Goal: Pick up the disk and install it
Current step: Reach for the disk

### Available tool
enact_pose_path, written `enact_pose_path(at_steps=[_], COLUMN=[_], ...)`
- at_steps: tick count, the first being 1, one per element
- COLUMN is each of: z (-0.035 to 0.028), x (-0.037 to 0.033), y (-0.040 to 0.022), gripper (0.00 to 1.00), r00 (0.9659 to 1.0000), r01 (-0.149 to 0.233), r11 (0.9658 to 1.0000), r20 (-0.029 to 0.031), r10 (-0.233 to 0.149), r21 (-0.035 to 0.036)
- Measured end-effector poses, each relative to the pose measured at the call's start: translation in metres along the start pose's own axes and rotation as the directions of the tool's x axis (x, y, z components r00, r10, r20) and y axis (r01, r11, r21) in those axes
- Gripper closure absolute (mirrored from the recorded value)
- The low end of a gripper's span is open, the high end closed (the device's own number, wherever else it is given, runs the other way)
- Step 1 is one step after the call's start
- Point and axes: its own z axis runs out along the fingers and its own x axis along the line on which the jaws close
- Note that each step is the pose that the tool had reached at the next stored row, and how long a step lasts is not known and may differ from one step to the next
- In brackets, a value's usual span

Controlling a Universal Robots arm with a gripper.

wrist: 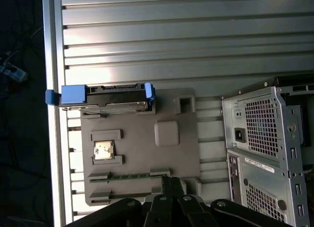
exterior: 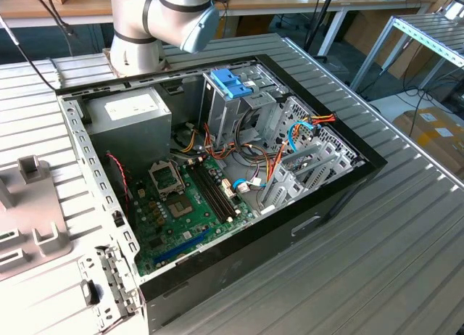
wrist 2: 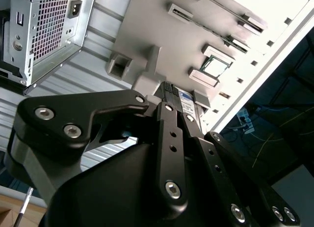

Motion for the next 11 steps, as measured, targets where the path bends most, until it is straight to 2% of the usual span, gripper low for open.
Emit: enact_pose_path(at_steps=[4,5,11], z=[-0.0001,-0.0002,-0.0002], x=[0.0031,0.0057,0.0091], y=[-0.0002,-0.0005,-0.0007], gripper=[0.89,0.89,0.89], r00=[1.0,1.0,1.0], r01=[0.0,0.0,0.0], r11=[1.0,1.0,1.0], r20=[0.0,0.0,0.0], r10=[0.0,0.0,0.0], r21=[0.0,0.0,0.0])
